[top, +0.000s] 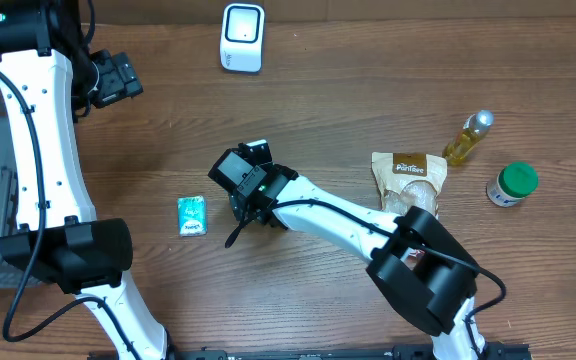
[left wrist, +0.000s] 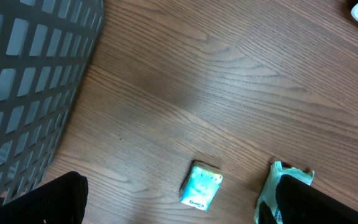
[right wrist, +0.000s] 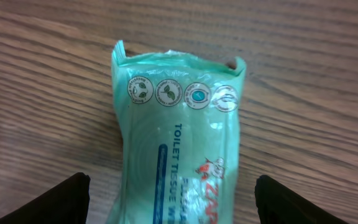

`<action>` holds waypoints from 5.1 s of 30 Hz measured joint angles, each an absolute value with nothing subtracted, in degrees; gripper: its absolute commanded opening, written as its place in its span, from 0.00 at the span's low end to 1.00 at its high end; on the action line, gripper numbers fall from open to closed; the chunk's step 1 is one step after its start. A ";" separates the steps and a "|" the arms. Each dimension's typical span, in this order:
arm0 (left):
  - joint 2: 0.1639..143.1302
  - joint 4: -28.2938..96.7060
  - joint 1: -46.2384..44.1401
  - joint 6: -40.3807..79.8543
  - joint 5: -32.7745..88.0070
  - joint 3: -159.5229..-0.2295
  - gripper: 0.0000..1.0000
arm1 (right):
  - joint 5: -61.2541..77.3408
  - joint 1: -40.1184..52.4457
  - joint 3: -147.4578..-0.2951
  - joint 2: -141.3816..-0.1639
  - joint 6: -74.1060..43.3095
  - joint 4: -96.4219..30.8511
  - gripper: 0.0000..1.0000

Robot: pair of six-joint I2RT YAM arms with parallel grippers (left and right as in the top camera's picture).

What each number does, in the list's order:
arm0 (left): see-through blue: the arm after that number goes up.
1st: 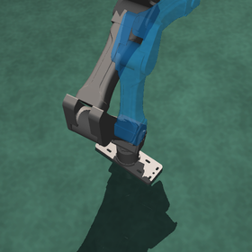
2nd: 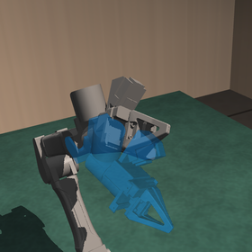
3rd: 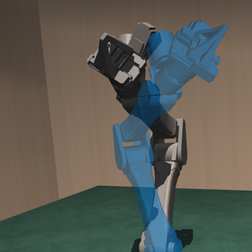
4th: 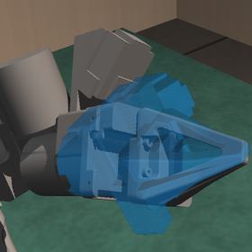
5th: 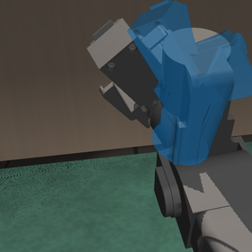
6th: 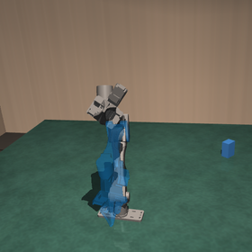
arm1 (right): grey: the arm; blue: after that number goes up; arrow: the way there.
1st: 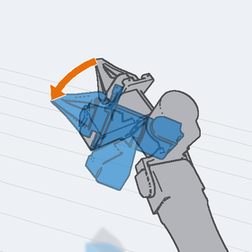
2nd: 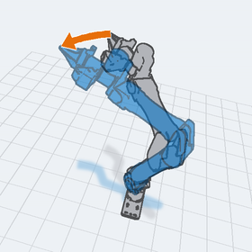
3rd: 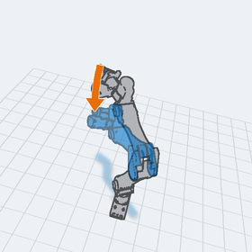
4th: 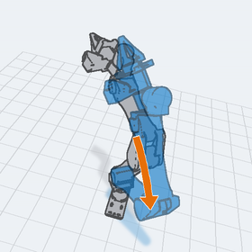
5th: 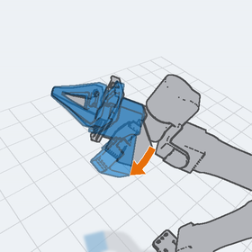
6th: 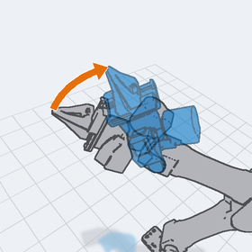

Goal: Scan the item barcode

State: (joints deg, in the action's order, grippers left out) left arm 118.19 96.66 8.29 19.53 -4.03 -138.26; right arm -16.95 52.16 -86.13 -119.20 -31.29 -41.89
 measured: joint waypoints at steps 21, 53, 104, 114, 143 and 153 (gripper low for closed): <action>118.19 96.66 8.29 19.53 -4.03 -138.26 1.00 | -13.26 52.16 -85.91 -122.69 -31.51 -40.60 0.68; 118.19 96.68 8.29 19.53 -4.01 -138.26 1.00 | -2.37 42.04 -85.97 -118.80 -27.88 -49.15 1.00; 118.19 96.66 8.29 19.53 -4.03 -138.26 1.00 | 5.67 37.87 -88.42 -117.56 -25.30 -52.73 0.50; 118.19 96.68 8.29 19.53 -4.01 -138.26 1.00 | 42.87 29.19 -88.75 -117.47 -11.40 -53.69 0.54; 118.19 96.66 8.29 19.53 -4.03 -138.26 1.00 | 32.82 37.36 -88.92 -117.47 -15.18 -56.23 0.88; 118.19 96.66 8.29 19.53 -4.03 -138.26 1.00 | 24.05 42.65 -88.92 -117.47 -22.76 -58.02 0.77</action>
State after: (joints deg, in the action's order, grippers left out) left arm 118.19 96.66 8.29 19.53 -4.03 -138.26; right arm 24.05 42.65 -88.92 -117.47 -22.76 -58.02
